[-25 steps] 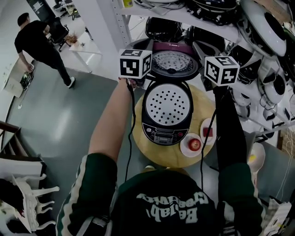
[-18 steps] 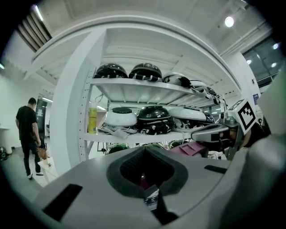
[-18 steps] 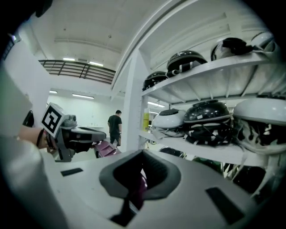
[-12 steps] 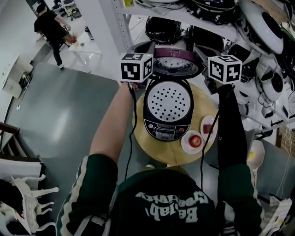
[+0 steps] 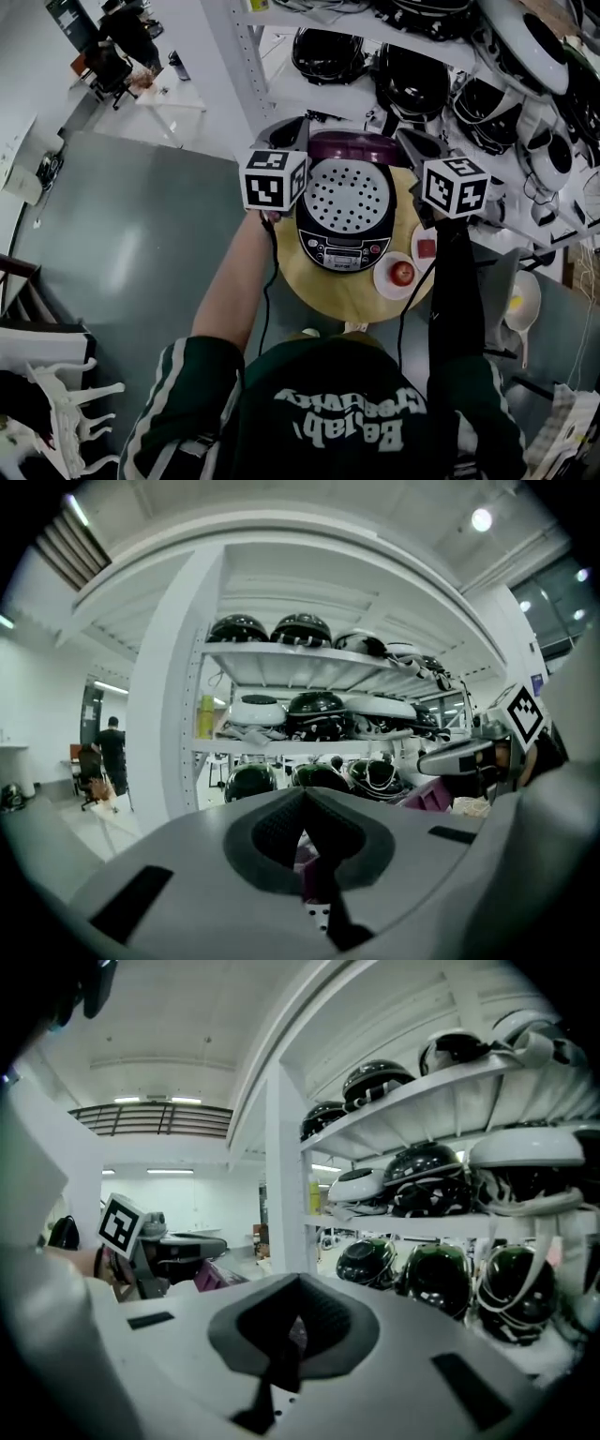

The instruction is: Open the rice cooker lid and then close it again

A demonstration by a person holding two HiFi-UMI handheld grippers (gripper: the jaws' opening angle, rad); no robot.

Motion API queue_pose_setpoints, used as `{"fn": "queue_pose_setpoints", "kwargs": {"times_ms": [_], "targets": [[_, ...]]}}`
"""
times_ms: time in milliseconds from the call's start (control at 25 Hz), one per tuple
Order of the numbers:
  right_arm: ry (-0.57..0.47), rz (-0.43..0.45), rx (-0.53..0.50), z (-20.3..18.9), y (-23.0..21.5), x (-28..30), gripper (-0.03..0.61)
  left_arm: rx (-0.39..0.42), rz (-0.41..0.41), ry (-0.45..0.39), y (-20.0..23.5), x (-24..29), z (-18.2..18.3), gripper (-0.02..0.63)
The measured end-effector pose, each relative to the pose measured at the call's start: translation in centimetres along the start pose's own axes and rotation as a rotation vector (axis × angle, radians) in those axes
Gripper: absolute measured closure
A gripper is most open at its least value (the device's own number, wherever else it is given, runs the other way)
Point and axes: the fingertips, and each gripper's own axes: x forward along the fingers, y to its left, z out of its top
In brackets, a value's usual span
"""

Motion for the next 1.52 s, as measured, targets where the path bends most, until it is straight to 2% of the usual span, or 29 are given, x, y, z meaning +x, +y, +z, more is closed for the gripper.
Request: {"fn": "queue_pose_setpoints", "kwargs": {"times_ms": [80, 640, 800, 1000, 1400, 1520], "targets": [[-0.004, -0.028, -0.011, -1.5, 0.8, -1.0, 0.575, -0.024, -0.010, 0.012, -0.6, -1.0, -1.5, 0.615], [0.098, -0.109, 0.017, -10.9, 4.6, -3.1, 0.575, -0.035, -0.037, 0.127, -3.7, -4.6, -10.9, 0.614], [0.126, -0.116, 0.043, -13.1, 5.2, -3.2, 0.575, -0.050, -0.060, 0.158, -4.1, -5.2, -13.2, 0.614], [0.167, -0.123, 0.031, -15.0, 5.6, -3.0, 0.575, -0.113, -0.070, 0.177, -4.4, -5.6, -15.2, 0.614], [0.263, -0.107, 0.061, -19.9, 6.1, -2.6, 0.575, -0.111, -0.067, 0.284, -5.0, -5.7, -20.0, 0.614], [0.263, -0.106, 0.076, -20.7, 6.2, -2.5, 0.575, -0.127, -0.061, 0.287, -5.1, -5.8, -20.8, 0.614]]}}
